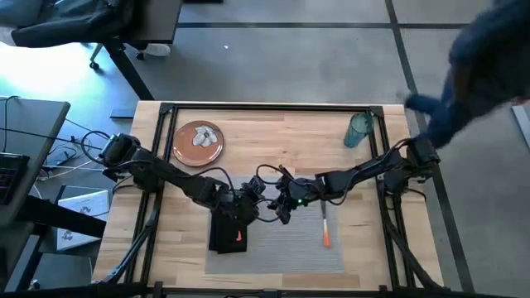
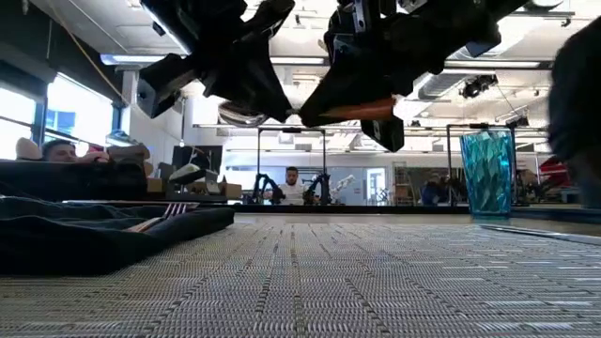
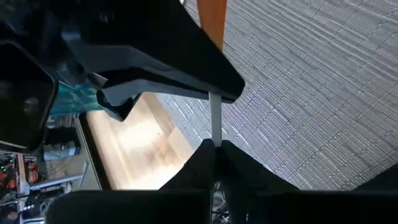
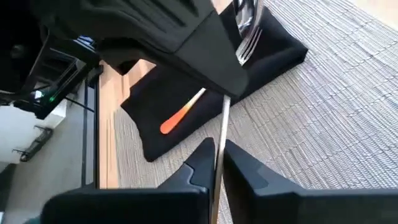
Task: Set table place
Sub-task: Put the orange spoon on the gray placemat
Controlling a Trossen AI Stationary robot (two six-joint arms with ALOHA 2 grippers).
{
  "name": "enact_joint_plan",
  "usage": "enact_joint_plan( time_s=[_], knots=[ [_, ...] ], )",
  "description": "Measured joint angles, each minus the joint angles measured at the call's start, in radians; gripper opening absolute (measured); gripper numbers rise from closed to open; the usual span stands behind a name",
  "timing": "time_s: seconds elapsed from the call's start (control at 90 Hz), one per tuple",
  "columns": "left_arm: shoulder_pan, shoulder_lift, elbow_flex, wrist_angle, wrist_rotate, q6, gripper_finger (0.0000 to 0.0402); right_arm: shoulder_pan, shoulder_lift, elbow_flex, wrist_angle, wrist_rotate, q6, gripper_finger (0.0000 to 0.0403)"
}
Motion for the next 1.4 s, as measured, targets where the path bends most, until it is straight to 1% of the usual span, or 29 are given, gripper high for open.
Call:
enact_joint_plan(
  time_s=[0.1,0.178,0.267,0.344,0.511,0.611,0.678,0.756,0.889,0.989,1.067,1.144,1.233,1.322,1.4],
  knots=[
    [-0.002,0.0,0.0,-0.001,-0.034,-0.05,0.001,-0.001,0.0,0.0,-0.016,0.001,0.015,0.0001],
    [-0.007,0.0,0.0,0.0,-0.048,-0.065,0.0024,0.0,0.0,0.001,-0.031,0.003,0.022,0.0],
    [-0.018,0.0,0.0,0.001,-0.095,-0.079,0.0047,0.005,0.0,0.0,-0.064,0.002,0.047,0.0],
    [-0.03,0.0,0.0,0.007,-0.155,-0.116,0.0072,0.012,-0.004,0.0,-0.094,0.006,0.068,0.0],
    [-0.073,0.0,0.0,-0.018,-0.306,-0.174,0.0118,0.039,-0.047,0.0,-0.229,0.076,0.125,0.0],
    [-0.112,-0.001,0.0,-0.019,-0.372,-0.241,0.0129,0.07,-0.102,0.0,-0.343,0.129,0.175,0.0],
    [-0.139,-0.011,0.0,-0.043,-0.394,-0.312,0.0132,0.1,-0.139,0.0,-0.436,0.169,0.227,0.0],
    [-0.169,-0.036,0.0,-0.097,-0.402,-0.441,0.0133,0.152,-0.171,0.0,-0.54,0.222,0.318,0.0],
    [-0.208,-0.095,0.0,-0.256,-0.402,-0.73,0.0133,0.256,-0.181,0.0,-0.658,0.298,0.518,0.0],
    [-0.235,-0.126,0.0,-0.376,-0.401,-0.936,0.0133,0.334,-0.159,-0.001,-0.686,0.359,0.678,0.0],
    [-0.252,-0.135,0.0,-0.432,-0.401,-1.041,0.0133,0.386,-0.143,-0.002,-0.706,0.413,0.808,0.0],
    [-0.27,-0.135,0.0,-0.449,-0.399,-1.103,0.0133,0.432,-0.125,-0.002,-0.709,0.474,0.929,0.0],
    [-0.278,-0.127,0.0,-0.409,-0.39,-1.115,0.0133,0.473,-0.093,-0.002,-0.741,0.539,1.067,0.0],
    [-0.277,-0.111,0.0,-0.357,-0.377,-1.109,0.0133,0.492,-0.04,-0.002,-0.75,0.565,1.167,0.0],
    [-0.275,-0.098,0.0,-0.316,-0.366,-1.077,0.0133,0.49,0.019,-0.002,-0.723,0.575,1.218,0.0]
  ],
)
